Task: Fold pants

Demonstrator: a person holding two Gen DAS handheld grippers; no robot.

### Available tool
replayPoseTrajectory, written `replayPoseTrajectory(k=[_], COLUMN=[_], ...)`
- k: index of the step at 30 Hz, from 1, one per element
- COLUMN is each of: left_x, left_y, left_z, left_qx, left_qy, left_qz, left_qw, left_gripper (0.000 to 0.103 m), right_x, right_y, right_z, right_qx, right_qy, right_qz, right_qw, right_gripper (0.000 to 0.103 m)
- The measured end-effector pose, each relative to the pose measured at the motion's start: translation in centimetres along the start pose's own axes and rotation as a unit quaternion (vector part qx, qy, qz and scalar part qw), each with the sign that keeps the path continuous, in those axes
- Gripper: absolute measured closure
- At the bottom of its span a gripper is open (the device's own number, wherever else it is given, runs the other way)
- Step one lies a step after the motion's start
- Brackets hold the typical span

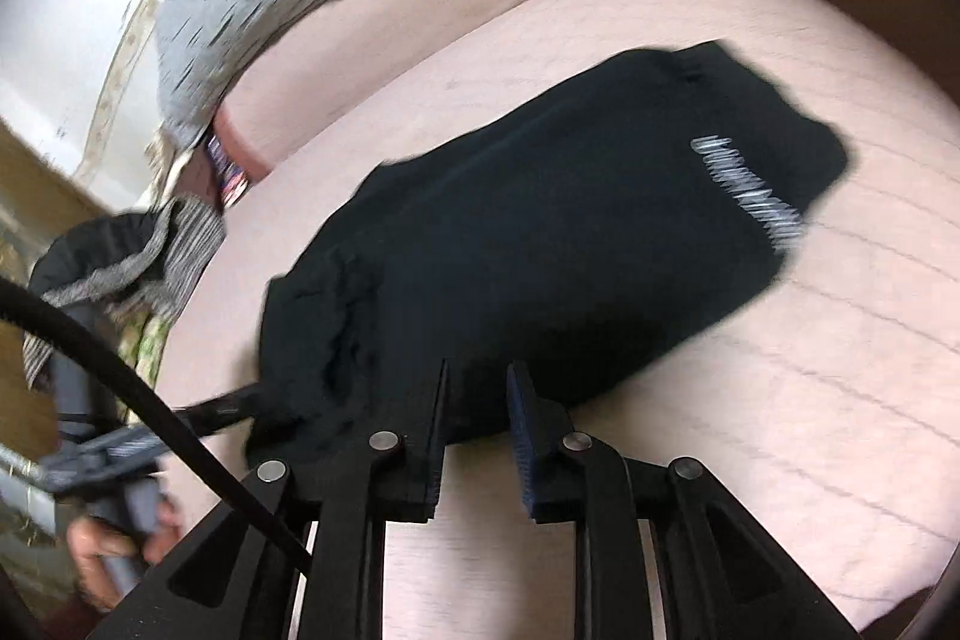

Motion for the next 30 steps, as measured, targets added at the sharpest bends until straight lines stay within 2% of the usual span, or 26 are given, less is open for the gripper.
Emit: replayPoseTrajectory(k=[3, 6, 8, 13, 16, 19, 23, 27, 29, 30], left_x=[1.3, 2.8, 3.5, 5.4, 7.0, 8.9, 11.2, 11.8, 11.5, 11.3], left_y=[-1.1, -0.7, 0.2, 4.5, 7.7, 12.1, 17.3, 23.0, 25.5, 26.2], left_z=[-2.2, -4.5, -5.9, -11.8, -14.8, -17.2, -18.8, -19.9, -19.6, -19.6], left_qx=[-0.01, -0.002, 0.0, -0.007, -0.011, -0.041, -0.046, -0.046, -0.022, -0.017], left_qy=[0.019, 0.04, 0.051, 0.12, 0.156, 0.155, 0.16, 0.176, 0.193, 0.205], left_qz=[-0.009, -0.006, 0.004, 0.052, 0.07, 0.1, 0.126, 0.18, 0.202, 0.209], left_qw=[0.9997, 0.9992, 0.9987, 0.9914, 0.9852, 0.982, 0.9779, 0.9667, 0.9601, 0.956], left_gripper=[0.04, 0.036, 0.036, 0.035, 0.035, 0.035, 0.035, 0.035, 0.028, 0.02], right_x=[0.6, 1.3, 1.6, 1.5, 2.0, 2.9, 3.5, 4.1, 4.2, 4.2], right_y=[-1.2, -2.0, -2.1, -1.2, -1.2, -0.5, 1.3, 2.4, 2.6, 2.7], right_z=[-3.8, -6.4, -8.0, -10.9, -12.1, -12.2, -11.9, -12.2, -12.4, -12.4], right_qx=[-0.013, -0.043, -0.064, -0.088, -0.073, -0.071, -0.011, 0.035, 0.054, 0.056], right_qy=[0.041, 0.062, 0.076, 0.115, 0.135, 0.134, 0.154, 0.179, 0.191, 0.192], right_qz=[-0.028, -0.062, -0.074, -0.054, -0.054, -0.05, -0.027, -0.02, -0.018, -0.019], right_qw=[0.999, 0.995, 0.992, 0.988, 0.987, 0.987, 0.988, 0.983, 0.98, 0.98], right_gripper=[0.081, 0.081, 0.074, 0.072, 0.072, 0.072, 0.07, 0.069, 0.069, 0.069])
Point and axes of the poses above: each gripper's, at about its wrist camera, not at the fingertips, and y roughly the way its jaws point, z to its left, x to its top, the point moved 8 cm from there along y, roughly the way its jaws point, and after that the axes turned 15 degrees about -x, right-handed, at the moved point
